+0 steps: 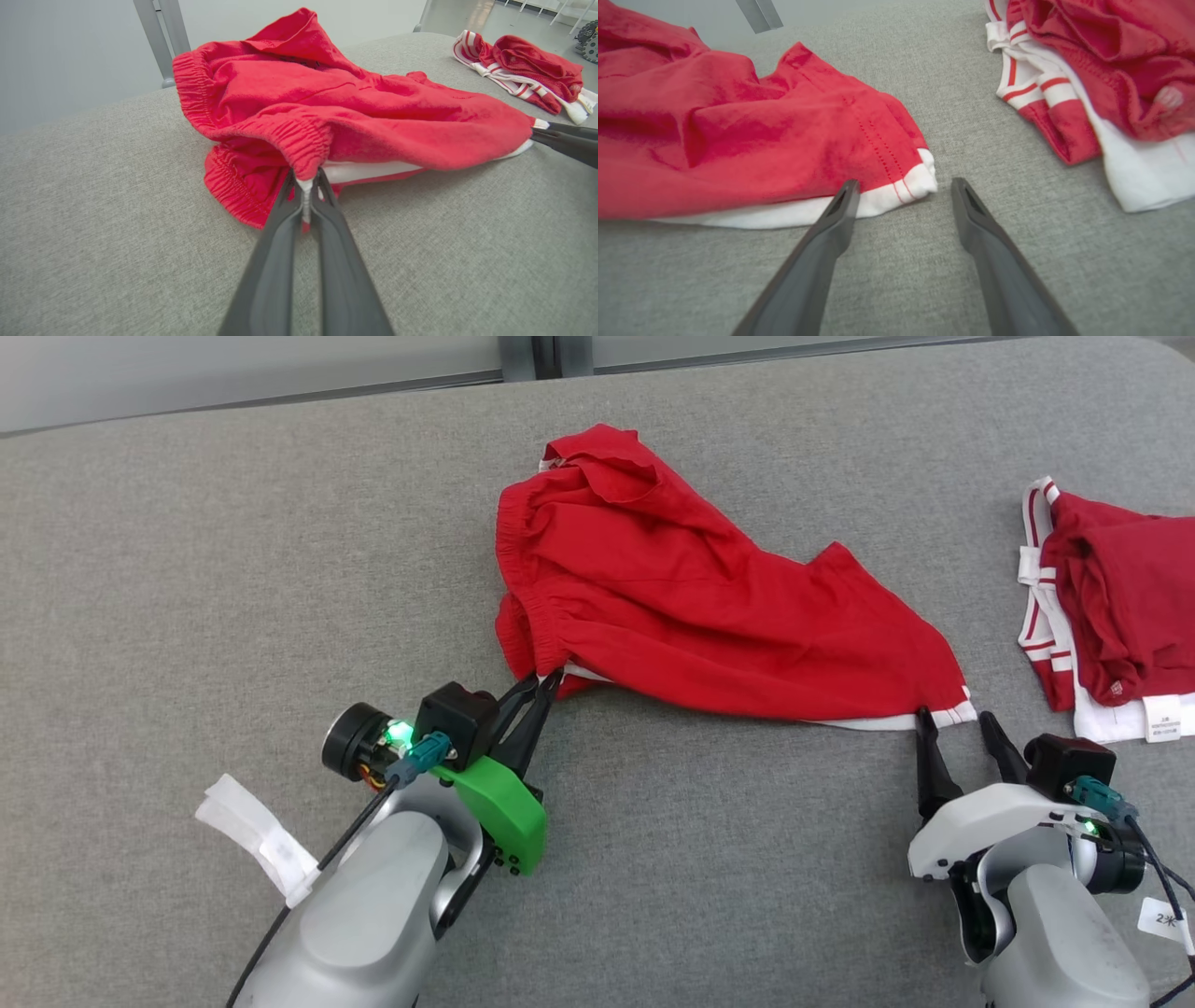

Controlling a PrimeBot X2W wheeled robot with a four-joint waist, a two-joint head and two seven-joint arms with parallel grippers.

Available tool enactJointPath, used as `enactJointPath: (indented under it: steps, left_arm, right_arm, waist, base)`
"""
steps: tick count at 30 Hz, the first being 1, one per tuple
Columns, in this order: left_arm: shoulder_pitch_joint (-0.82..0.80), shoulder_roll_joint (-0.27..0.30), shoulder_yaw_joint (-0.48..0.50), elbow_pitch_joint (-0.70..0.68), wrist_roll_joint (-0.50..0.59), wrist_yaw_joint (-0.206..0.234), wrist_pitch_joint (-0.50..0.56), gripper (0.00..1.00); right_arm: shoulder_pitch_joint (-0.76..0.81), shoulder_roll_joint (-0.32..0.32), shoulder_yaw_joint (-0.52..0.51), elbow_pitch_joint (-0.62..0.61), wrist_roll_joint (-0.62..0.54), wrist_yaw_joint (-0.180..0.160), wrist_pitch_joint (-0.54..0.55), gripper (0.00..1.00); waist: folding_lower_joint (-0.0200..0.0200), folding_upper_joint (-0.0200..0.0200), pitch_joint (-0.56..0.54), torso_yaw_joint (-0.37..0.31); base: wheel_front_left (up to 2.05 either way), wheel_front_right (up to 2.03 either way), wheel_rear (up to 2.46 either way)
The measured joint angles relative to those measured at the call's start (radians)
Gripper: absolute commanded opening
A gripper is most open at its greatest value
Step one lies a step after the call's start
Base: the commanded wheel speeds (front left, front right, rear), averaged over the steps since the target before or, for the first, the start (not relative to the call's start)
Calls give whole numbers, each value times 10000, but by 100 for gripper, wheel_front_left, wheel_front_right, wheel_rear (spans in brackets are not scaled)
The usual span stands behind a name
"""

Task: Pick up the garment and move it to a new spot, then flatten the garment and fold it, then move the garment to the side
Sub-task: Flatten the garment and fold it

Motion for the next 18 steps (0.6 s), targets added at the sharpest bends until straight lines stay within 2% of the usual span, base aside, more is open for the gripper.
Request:
enactJointPath:
  steps: [8,9,10,15,18]
  left_arm:
    - [0,192,-460,-73,-100,0,0,0]
    - [-3,219,-506,-65,-115,0,0,0]
    - [-10,251,-579,-50,-140,0,0,0]
    - [-37,483,-1212,48,-318,0,259,0]
    - [-51,836,-1843,-151,-562,0,640,0]
  right_arm:
    - [-525,-21,-157,828,-213,0,-33,100]
    - [-543,-25,-155,888,-213,0,-33,41]
    - [-577,-31,-119,957,-215,0,-38,0]
    - [-646,12,54,915,-274,2,-31,0]
    - [-609,2,44,439,-188,0,-15,0]
  waist:
    - [0,0,36,80]
    - [0,0,35,86]
    - [0,0,30,93]
    - [0,0,-59,106]
    - [0,0,-164,109]
  base:
    - [0,0,0]
    - [0,0,0]
    - [0,0,0]
    - [0,0,0]
    - [0,0,0]
